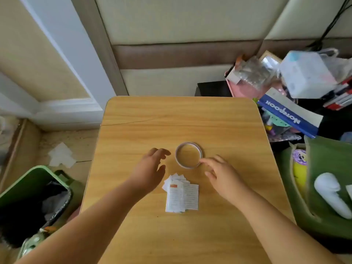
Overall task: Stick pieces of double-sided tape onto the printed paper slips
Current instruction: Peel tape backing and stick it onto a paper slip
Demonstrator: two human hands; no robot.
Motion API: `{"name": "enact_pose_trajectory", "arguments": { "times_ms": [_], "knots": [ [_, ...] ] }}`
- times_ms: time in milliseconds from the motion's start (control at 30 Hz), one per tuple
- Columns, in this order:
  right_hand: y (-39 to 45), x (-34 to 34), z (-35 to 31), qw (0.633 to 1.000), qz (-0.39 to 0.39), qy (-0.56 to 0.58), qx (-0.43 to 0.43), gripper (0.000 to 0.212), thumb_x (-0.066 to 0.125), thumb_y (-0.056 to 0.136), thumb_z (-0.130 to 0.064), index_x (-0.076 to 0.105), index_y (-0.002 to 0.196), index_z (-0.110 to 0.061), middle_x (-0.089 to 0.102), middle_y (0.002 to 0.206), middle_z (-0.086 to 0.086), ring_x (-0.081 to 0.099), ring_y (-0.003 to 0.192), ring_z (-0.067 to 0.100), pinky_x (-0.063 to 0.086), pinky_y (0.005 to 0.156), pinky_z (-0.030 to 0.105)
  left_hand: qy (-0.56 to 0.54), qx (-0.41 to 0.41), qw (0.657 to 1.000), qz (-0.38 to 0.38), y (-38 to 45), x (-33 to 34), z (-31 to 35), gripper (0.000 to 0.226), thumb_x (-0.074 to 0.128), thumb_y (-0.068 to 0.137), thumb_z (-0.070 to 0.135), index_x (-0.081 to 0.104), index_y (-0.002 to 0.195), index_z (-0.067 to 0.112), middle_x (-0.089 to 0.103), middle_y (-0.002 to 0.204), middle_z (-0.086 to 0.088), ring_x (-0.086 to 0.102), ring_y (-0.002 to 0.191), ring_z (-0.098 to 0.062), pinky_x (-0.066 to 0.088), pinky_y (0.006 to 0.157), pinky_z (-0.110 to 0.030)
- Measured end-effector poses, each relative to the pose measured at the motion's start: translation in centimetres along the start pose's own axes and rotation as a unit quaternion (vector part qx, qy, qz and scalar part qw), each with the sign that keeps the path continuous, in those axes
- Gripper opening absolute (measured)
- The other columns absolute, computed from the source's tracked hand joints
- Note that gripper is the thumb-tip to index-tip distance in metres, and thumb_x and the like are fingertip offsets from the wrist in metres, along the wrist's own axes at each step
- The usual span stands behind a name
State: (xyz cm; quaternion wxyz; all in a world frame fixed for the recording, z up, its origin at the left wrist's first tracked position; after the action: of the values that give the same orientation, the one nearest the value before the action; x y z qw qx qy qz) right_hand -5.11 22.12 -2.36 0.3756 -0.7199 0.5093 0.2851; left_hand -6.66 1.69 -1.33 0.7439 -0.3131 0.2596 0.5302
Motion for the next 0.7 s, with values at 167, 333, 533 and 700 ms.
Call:
{"name": "enact_pose_trajectory", "arguments": {
  "times_ms": [167,333,533,700],
  "knots": [
    [2.7,2.3,0.8,0.988,0.063,-0.073,-0.119,0.032,0.06,0.087,0.001,0.067,0.114,-0.012,0.052,0.111,0.0,0.053,0.101,0.017,0.046,0.089,0.031,0.008,0.065,0.996,0.057,2.1,2.7,-2.6,0.048,0.052,0.079,-0.006,0.058,0.12,0.017,0.051,0.109,0.006,0.052,0.086,-0.01,0.046,0.074,-0.025],
    [3.3,2.0,0.3,0.97,0.101,-0.083,-0.203,0.01,0.068,0.084,-0.007,0.07,0.091,-0.012,0.05,0.1,-0.003,0.051,0.086,0.006,0.047,0.08,0.029,0.017,0.193,0.98,0.053,2.8,3.1,-2.0,0.055,0.044,0.075,0.0,0.056,0.125,0.02,0.046,0.112,0.005,0.047,0.091,-0.004,0.037,0.081,-0.007],
    [-0.3,-0.7,-2.7,0.972,0.118,0.062,-0.192,0.015,0.063,0.088,-0.004,0.068,0.091,-0.018,0.051,0.102,-0.015,0.054,0.087,0.005,0.042,0.08,0.011,0.092,0.29,0.95,0.073,0.2,1.2,0.1,0.023,0.046,0.092,0.039,0.054,0.114,0.04,0.035,0.128,0.016,0.04,0.117,-0.017,0.038,0.098,-0.037],
    [-6.6,-1.9,-5.5,0.951,0.166,0.186,-0.185,0.028,0.06,0.089,-0.003,0.068,0.093,-0.029,0.053,0.101,-0.018,0.058,0.095,0.002,0.046,0.088,0.017,-0.008,0.25,0.965,0.073,-7.1,-1.8,3.3,0.01,0.047,0.089,0.051,0.055,0.091,0.045,0.049,0.113,0.03,0.04,0.117,0.007,0.031,0.095,-0.018]
  ]
}}
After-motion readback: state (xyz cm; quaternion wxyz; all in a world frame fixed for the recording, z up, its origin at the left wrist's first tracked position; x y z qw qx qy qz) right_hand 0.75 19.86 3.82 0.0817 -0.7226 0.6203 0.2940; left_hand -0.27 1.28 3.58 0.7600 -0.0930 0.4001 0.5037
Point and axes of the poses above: each hand's wrist, its own y-axis towards the middle knuckle, its own x-axis out of the palm, z = x × y, the point moved 7 cm from there along y, towards the middle knuckle
